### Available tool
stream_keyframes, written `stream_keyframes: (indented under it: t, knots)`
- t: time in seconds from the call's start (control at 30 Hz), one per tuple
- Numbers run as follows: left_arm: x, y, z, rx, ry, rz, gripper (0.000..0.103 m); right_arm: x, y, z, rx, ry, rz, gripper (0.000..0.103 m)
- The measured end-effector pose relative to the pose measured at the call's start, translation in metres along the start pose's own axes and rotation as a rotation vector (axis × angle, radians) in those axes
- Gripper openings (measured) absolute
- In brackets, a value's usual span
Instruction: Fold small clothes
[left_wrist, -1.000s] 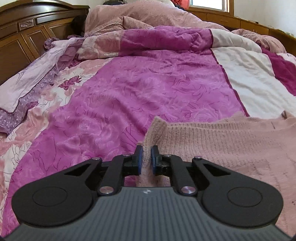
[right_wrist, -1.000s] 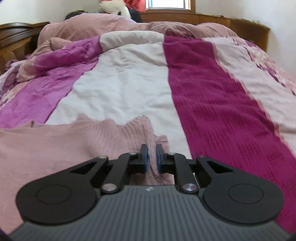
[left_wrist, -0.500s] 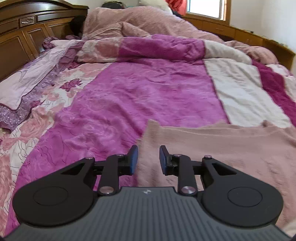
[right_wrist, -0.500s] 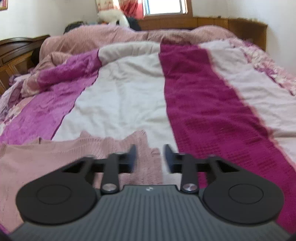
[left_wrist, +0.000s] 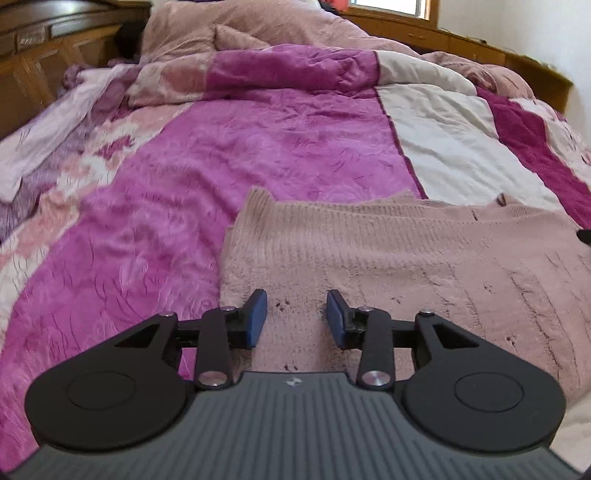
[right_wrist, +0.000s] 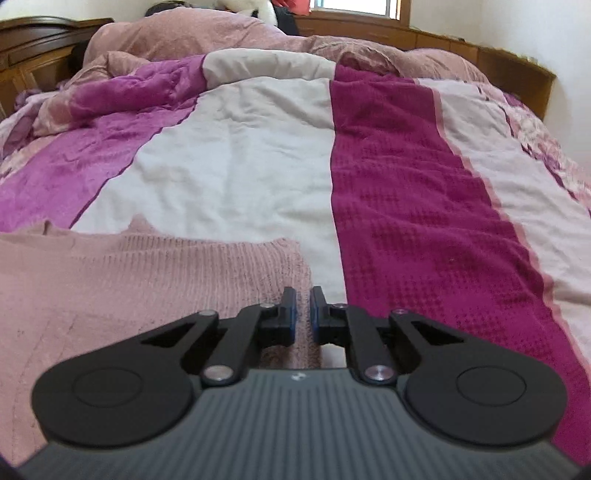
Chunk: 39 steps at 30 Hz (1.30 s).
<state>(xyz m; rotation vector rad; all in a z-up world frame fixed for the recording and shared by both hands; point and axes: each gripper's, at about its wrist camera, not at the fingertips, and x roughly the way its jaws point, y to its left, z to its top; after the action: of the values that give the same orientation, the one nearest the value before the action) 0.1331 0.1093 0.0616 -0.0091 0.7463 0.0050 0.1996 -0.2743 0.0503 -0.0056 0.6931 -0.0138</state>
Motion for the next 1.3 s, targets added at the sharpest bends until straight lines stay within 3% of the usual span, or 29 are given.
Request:
stream_keyframes:
  t: [0.13,0.23,0.37,0.47,0.6,0.7,0.73,0.8,0.97,1.03,1.13,1.3]
  knots:
    - [-0.007,0.012,0.004,-0.034,-0.031,-0.037,0.044,-0.027,-0.004,0.000,0.077,-0.027,0.008,0.015]
    - [-0.006,0.019,0.007,-0.034,-0.044,-0.030,0.044,-0.056,-0.005,-0.009,0.142,-0.051,0.064,0.015]
    - [0.007,0.027,0.003,-0.067,-0.003,-0.031,0.044,-0.089,0.003,-0.027,0.173,-0.064,0.144,0.016]
    - [0.006,0.025,-0.002,-0.057,-0.012,-0.021,0.044,-0.099,0.012,-0.047,0.170,-0.031,0.184,0.016]
    - [-0.011,0.016,-0.002,-0.040,-0.005,-0.019,0.044,-0.102,0.019,-0.065,0.162,-0.011,0.160,0.016]
    - [-0.032,0.008,-0.006,-0.030,-0.003,-0.021,0.044,-0.101,0.013,-0.073,0.225,0.001,0.165,0.016]
    - [-0.039,0.005,-0.008,-0.026,-0.002,-0.022,0.044,-0.102,0.012,-0.075,0.249,-0.003,0.168,0.021]
    - [-0.054,0.001,-0.012,-0.032,-0.005,-0.025,0.044,-0.107,0.011,-0.079,0.276,-0.025,0.176,0.046]
    - [-0.083,-0.004,-0.026,-0.089,0.003,-0.041,0.045,-0.117,0.013,-0.085,0.305,-0.047,0.172,0.049]
    - [-0.093,-0.006,-0.032,-0.110,0.004,-0.035,0.050,-0.121,0.011,-0.087,0.334,-0.057,0.168,0.050]
    - [-0.106,-0.008,-0.038,-0.136,0.011,-0.014,0.061,-0.130,0.005,-0.094,0.378,-0.089,0.156,0.069]
    - [-0.117,-0.011,-0.048,-0.131,0.037,0.040,0.068,-0.139,-0.007,-0.101,0.421,-0.098,0.144,0.071]
